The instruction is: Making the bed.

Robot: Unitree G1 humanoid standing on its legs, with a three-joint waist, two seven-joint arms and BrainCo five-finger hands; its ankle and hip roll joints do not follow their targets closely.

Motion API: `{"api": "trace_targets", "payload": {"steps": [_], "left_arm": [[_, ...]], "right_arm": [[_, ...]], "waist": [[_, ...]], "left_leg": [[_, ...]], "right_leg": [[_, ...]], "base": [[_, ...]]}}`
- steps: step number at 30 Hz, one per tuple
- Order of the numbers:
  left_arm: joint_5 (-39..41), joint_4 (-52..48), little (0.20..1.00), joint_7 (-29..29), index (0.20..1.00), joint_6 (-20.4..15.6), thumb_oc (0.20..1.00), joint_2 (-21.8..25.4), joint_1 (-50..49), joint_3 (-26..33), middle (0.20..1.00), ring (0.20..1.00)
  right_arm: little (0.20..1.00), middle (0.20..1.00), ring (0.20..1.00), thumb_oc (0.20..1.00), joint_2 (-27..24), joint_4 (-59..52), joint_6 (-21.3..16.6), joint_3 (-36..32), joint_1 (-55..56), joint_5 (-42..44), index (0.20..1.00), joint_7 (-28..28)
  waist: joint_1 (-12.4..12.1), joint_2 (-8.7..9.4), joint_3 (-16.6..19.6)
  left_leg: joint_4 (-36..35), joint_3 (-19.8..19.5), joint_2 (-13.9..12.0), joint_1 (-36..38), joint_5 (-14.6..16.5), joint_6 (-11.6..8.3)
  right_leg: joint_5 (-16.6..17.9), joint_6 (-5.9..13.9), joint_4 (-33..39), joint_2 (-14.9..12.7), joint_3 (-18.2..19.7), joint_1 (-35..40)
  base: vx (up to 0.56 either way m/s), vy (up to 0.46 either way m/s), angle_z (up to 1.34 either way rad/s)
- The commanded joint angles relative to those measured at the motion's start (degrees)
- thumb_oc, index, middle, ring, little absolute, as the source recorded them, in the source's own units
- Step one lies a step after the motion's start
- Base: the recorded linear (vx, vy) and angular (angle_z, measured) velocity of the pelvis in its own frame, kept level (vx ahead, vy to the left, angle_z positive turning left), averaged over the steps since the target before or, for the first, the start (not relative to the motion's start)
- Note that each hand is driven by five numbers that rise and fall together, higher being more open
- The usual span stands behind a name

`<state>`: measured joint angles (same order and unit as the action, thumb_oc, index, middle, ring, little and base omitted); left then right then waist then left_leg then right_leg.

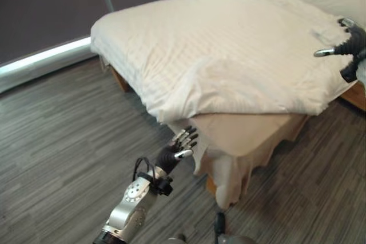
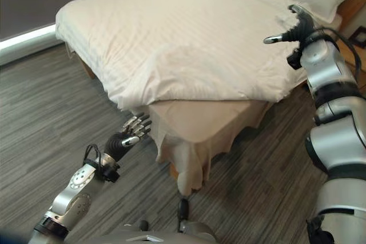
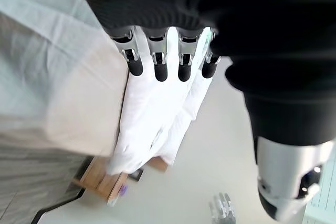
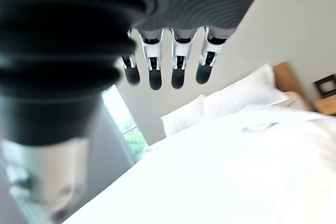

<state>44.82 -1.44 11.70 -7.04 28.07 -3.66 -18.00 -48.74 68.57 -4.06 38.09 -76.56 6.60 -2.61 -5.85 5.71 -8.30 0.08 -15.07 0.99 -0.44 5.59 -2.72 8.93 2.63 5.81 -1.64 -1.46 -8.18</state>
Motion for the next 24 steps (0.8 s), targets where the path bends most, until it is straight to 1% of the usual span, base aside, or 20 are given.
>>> {"api": "trace_targets", "payload": {"steps": [1,2,3,5,6,7,8,9,10,11,13,15,17,19,20,21,24], "left_arm": [[3.0,-5.1,1.000,-0.6,1.000,-2.5,1.000,5.2,0.8,1.5,1.000,1.000],[4.7,-5.6,1.000,-0.4,1.000,-2.4,1.000,5.6,-0.1,2.2,1.000,1.000],[4.7,-5.7,1.000,-0.4,1.000,-2.3,1.000,5.4,-0.1,2.3,1.000,1.000],[7.9,-5.7,1.000,0.5,1.000,-1.6,1.000,4.9,-1.6,3.1,1.000,1.000],[9.2,-5.1,1.000,0.6,1.000,-1.4,1.000,4.3,-2.3,3.9,1.000,1.000],[10.9,-2.8,1.000,0.3,1.000,-1.2,1.000,2.9,-4.2,5.9,1.000,1.000],[11.5,-1.5,1.000,-0.1,1.000,-1.1,1.000,2.3,-5.5,6.9,1.000,1.000],[11.5,-1.5,1.000,-0.1,1.000,-1.1,1.000,2.3,-5.5,6.9,1.000,1.000],[11.6,1.3,1.000,-0.9,1.000,-1.4,1.000,1.7,-7.0,9.0,1.000,1.000],[11.6,1.3,1.000,-0.9,1.000,-1.4,1.000,1.6,-7.0,9.0,1.000,1.000],[12.2,4.1,1.000,-1.5,1.000,-1.2,1.000,1.0,-8.1,10.6,1.000,1.000],[12.8,9.9,1.000,-2.3,1.000,-0.9,1.000,-0.4,-8.2,11.3,1.000,1.000],[12.0,17.1,1.000,-3.5,1.000,-0.9,1.000,-1.4,-8.3,12.3,1.000,1.000],[11.6,24.0,1.000,-4.6,1.000,-0.9,1.000,-3.7,-7.8,12.9,1.000,1.000],[10.3,29.2,1.000,-5.9,1.000,-1.2,1.000,-5.3,-7.4,13.4,1.000,1.000],[9.8,33.1,1.000,-6.6,1.000,-1.1,1.000,-6.5,-6.9,13.4,1.000,1.000],[7.6,40.3,1.000,-7.7,1.000,-1.2,1.000,-8.3,-5.3,13.7,1.000,1.000]], "right_arm": [[1.000,1.000,1.000,1.000,-1.0,2.5,-1.0,4.9,-10.9,0.0,1.000,-2.3],[1.000,1.000,1.000,1.000,0.0,5.1,-0.8,7.3,-15.0,-0.7,1.000,-2.7],[1.000,1.000,1.000,1.000,0.1,5.3,-0.8,7.6,-15.2,-0.6,1.000,-2.6],[1.000,1.000,1.000,1.000,0.4,6.9,-0.7,9.1,-18.1,-0.5,1.000,-2.8],[1.000,1.000,1.000,1.000,-0.1,8.2,-0.6,10.0,-19.7,-0.3,1.000,-2.9],[1.000,1.000,1.000,1.000,-2.1,9.6,-0.3,10.9,-21.2,0.2,1.000,-3.1],[1.000,1.000,1.000,1.000,-2.4,10.1,-0.1,10.7,-21.9,0.7,1.000,-3.3],[1.000,1.000,1.000,1.000,-2.4,10.1,-0.1,10.8,-22.0,0.7,1.000,-3.3],[1.000,1.000,1.000,1.000,-3.5,10.1,0.2,12.5,-24.3,1.2,1.000,-3.3],[1.000,1.000,1.000,1.000,-3.5,10.1,0.2,12.6,-24.4,1.2,1.000,-3.3],[1.000,1.000,1.000,1.000,-4.3,10.1,0.5,14.5,-27.0,1.3,1.000,-3.3],[1.000,1.000,1.000,1.000,-5.1,10.1,0.9,16.1,-29.5,1.5,1.000,-4.1],[1.000,1.000,1.000,1.000,-6.4,9.9,1.3,19.5,-33.0,0.9,1.000,-4.0],[1.000,1.000,1.000,1.000,-7.4,9.6,1.4,22.3,-35.6,0.8,1.000,-4.1],[1.000,1.000,1.000,1.000,-8.2,9.2,1.5,23.1,-36.6,1.5,1.000,-4.5],[1.000,1.000,1.000,1.000,-8.1,9.0,1.6,23.6,-37.3,2.1,1.000,-4.8],[1.000,1.000,1.000,1.000,-8.0,9.3,1.6,26.9,-40.7,2.4,1.000,-4.8]], "waist": [[-1.9,-1.04,-0.8],[-2.7,-1.68,-2.0],[-2.6,-1.78,-1.8],[-3.6,-2.21,-3.1],[-4.3,-2.49,-3.4],[-5.5,-3.35,-4.1],[-6.1,-3.54,-4.6],[-6.1,-3.55,-4.5],[-7.4,-4.25,-5.9],[-7.4,-4.25,-5.7],[-8.4,-4.67,-6.6],[-9.3,-5.28,-7.7],[-9.8,-5.73,-8.4],[-9.9,-5.99,-8.5],[-9.7,-6.14,-8.6],[-9.6,-6.22,-9.0],[-9.6,-6.11,-9.7]], "left_leg": [[-5.1,-3.4,0.7,-5.6,-11.7,-0.98],[-5.1,-4.3,1.1,-8.4,-12.6,-1.12],[-5.1,-4.4,1.1,-8.7,-12.7,-1.15],[-5.1,-5.1,1.3,-10.9,-13.4,-1.33],[-5.1,-5.5,1.4,-12.3,-13.9,-1.48],[-5.1,-6.2,1.6,-14.2,-14.5,-1.68],[-5.1,-6.4,1.6,-14.8,-14.7,-1.77],[-5.1,-6.4,1.6,-14.9,-14.7,-1.77],[-5.1,-6.3,1.7,-16.8,-15.3,-2.22],[-5.1,-6.4,1.7,-17.1,-15.5,-2.23],[-5.1,-6.5,1.8,-19.2,-16.1,-2.51],[-5.1,-6.4,1.9,-21.6,-16.7,-3.07],[-5.1,-6.3,2.2,-24.8,-17.4,-3.74],[-5.1,-6.0,2.3,-27.6,-17.9,-4.24],[-5.1,-5.6,2.2,-28.9,-18.1,-4.51],[-5.1,-5.3,2.0,-29.8,-18.3,-4.63],[-5.1,-4.5,1.6,-32.8,-18.7,-4.92]], "right_leg": [[-2.4,3.09,-1.9,0.2,2.2,1.5],[-2.2,2.96,-2.5,0.2,1.5,-1.4],[-2.3,2.96,-2.6,0.2,1.4,-1.8],[-2.3,2.94,-3.3,0.2,0.9,-4.1],[-2.2,2.89,-3.6,0.2,0.6,-5.4],[-2.6,2.76,-4.4,0.0,-0.3,-7.1],[-2.6,2.81,-4.4,-0.1,-0.6,-7.7],[-2.6,2.81,-4.5,-0.1,-0.6,-7.8],[-2.6,2.78,-5.0,0.0,-1.3,-9.5],[-2.5,2.83,-4.9,-0.1,-1.4,-9.8],[-2.4,2.86,-5.2,0.2,-1.7,-11.8],[-2.2,2.88,-5.5,0.3,-2.1,-14.1],[-1.9,3.04,-5.9,0.4,-2.5,-17.3],[-1.7,3.26,-6.5,0.6,-2.6,-20.2],[-1.7,3.40,-6.8,0.6,-2.6,-21.6],[-1.6,3.54,-7.4,0.7,-2.4,-23.0],[-1.9,3.51,-9.4,1.0,-2.0,-27.4]], "base": [[-0.16,-0.061,0.37],[-0.13,-0.043,0.44],[-0.11,-0.040,0.55],[-0.07,-0.028,0.46],[-0.06,-0.057,0.26],[-0.04,-0.066,0.11],[-0.03,-0.053,0.12],[-0.04,-0.054,0.31],[-0.04,-0.035,0.27],[-0.06,-0.047,0.20],[-0.06,-0.034,0.08],[-0.07,-0.058,0.06],[-0.07,-0.052,0.01],[-0.03,-0.030,0.06],[-0.01,-0.007,0.10],[0.00,-0.003,0.06],[0.01,-0.011,-0.06]]}}
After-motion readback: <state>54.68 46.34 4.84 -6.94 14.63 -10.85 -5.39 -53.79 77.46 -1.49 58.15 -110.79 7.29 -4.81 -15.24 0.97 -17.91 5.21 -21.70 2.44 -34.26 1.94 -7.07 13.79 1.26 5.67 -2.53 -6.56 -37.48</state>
